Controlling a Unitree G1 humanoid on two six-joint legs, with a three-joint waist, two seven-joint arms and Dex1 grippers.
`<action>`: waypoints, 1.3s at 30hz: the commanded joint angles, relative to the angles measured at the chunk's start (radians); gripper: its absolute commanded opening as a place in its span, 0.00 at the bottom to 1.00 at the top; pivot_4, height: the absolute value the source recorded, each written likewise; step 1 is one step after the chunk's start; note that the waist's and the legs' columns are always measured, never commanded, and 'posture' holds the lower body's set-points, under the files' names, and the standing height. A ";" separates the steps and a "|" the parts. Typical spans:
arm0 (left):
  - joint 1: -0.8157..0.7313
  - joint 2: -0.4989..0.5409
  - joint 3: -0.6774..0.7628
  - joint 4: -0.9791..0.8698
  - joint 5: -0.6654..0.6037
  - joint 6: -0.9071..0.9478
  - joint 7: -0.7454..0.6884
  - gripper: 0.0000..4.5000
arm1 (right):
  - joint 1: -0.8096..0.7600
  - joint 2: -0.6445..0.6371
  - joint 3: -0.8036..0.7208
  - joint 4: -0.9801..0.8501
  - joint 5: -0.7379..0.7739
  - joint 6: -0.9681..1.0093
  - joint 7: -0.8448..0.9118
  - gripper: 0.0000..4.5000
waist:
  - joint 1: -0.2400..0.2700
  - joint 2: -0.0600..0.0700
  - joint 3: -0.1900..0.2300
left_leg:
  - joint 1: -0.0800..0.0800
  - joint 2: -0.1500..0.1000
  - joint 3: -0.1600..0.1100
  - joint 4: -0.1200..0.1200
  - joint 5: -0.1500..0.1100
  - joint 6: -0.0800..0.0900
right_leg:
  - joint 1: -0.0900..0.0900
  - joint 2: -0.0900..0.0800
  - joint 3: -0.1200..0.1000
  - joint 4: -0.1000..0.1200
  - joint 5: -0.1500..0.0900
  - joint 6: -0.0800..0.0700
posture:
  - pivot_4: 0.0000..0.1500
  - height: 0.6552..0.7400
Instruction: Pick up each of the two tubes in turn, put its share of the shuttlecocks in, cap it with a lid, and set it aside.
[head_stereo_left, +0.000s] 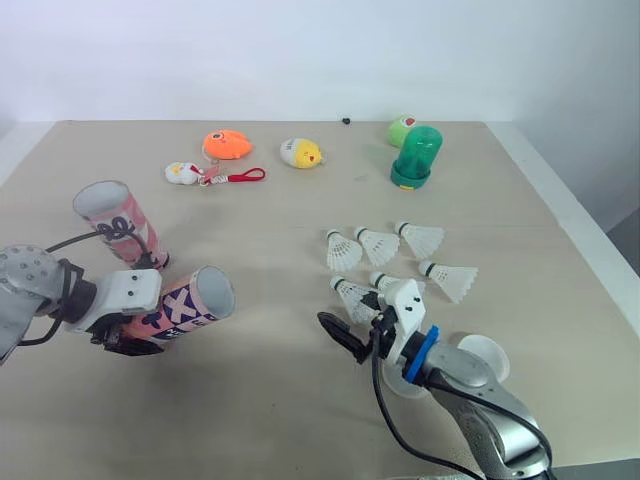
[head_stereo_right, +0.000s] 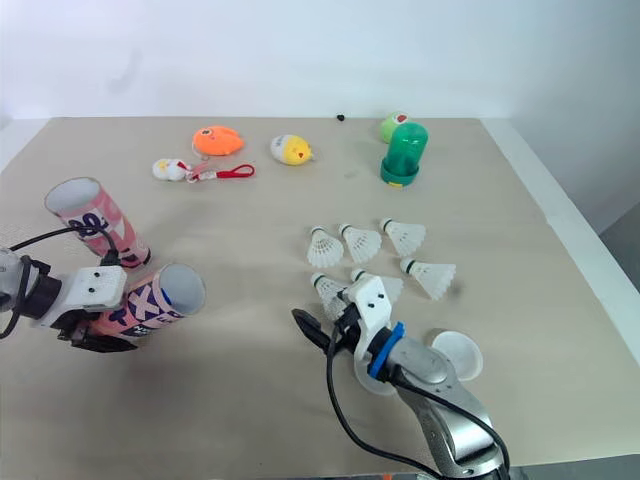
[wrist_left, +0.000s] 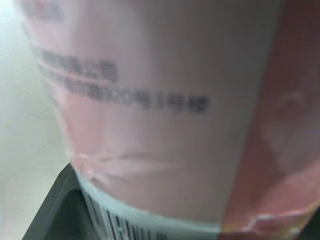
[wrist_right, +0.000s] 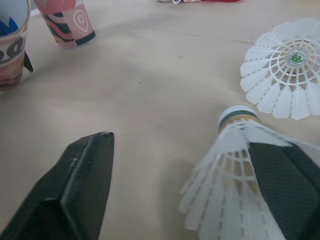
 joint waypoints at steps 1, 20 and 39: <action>0.023 -0.011 0.013 -0.023 -0.001 0.007 0.006 0.68 | -0.016 0.013 -0.005 0.000 0.022 -0.007 0.009 0.61 | 0.000 0.000 0.000 | 0.000 0.000 0.000 0.001 0.000 0.000 | 0.001 0.000 0.000 0.000 0.000 0.000 | 1.00 1.00; 0.055 -0.030 0.028 -0.038 0.004 0.035 0.019 0.68 | -0.524 -0.090 0.052 -0.009 0.261 0.145 0.343 0.03 | -0.001 0.005 0.001 | 0.006 0.001 0.001 0.002 0.001 0.001 | 0.005 0.002 0.001 0.001 0.004 -0.001 | 1.00 1.00; 0.066 -0.056 0.039 -0.059 0.010 0.060 0.044 0.68 | -0.675 0.078 0.185 0.189 0.123 0.065 0.384 0.49 | 0.002 0.006 0.001 | 0.006 0.001 0.001 0.003 0.002 0.001 | 0.004 0.002 0.001 0.004 0.004 -0.002 | 1.00 1.00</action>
